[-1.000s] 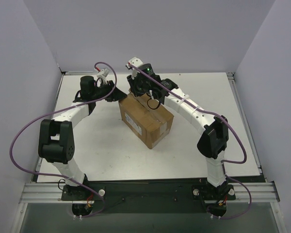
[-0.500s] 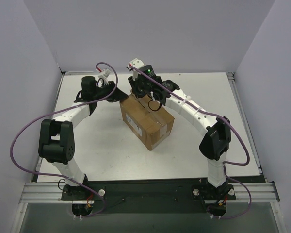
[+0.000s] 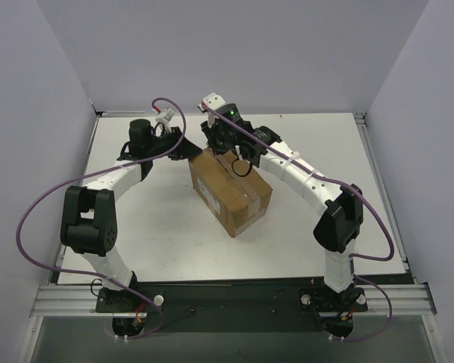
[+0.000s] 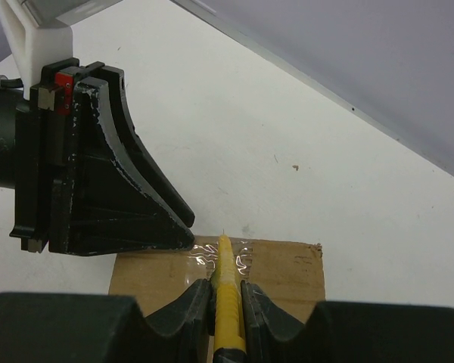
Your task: Unpack the express box
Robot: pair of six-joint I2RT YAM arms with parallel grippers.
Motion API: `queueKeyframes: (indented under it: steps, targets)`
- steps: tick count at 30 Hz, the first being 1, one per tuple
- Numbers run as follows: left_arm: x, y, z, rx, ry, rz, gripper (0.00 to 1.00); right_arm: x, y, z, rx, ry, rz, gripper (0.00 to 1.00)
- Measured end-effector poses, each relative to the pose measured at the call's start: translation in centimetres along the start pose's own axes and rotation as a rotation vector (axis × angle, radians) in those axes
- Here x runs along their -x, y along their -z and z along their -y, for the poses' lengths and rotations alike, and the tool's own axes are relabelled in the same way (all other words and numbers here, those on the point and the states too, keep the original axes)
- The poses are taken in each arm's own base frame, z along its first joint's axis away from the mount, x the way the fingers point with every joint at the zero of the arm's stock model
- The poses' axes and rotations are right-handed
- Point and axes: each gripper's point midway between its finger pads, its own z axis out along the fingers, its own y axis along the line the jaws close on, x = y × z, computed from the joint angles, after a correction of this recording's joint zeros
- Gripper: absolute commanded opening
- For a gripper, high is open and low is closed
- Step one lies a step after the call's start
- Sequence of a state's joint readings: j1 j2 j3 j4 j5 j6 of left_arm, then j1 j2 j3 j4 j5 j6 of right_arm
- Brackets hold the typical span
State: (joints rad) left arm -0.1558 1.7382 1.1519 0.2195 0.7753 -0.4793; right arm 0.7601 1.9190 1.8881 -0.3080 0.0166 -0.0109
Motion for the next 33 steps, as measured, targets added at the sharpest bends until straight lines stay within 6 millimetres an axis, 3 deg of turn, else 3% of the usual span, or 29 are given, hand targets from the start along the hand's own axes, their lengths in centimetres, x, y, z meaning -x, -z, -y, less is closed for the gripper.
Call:
queueKeyframes:
  steps: [11, 17, 33]
  targets:
    - [-0.1, 0.1, 0.3, -0.005, 0.009, 0.004, 0.21, -0.1, 0.5, -0.3, -0.016, -0.010, -0.003, 0.00]
    - [0.1, 0.1, 0.3, -0.002, 0.005, 0.015, 0.16, -1.4, 1.6, -0.7, -0.014, 0.000, -0.048, 0.00]
    - [0.1, 0.4, 0.4, 0.009, 0.010, 0.027, 0.00, -2.3, 3.5, -1.0, -0.011, 0.000, -0.063, 0.00]
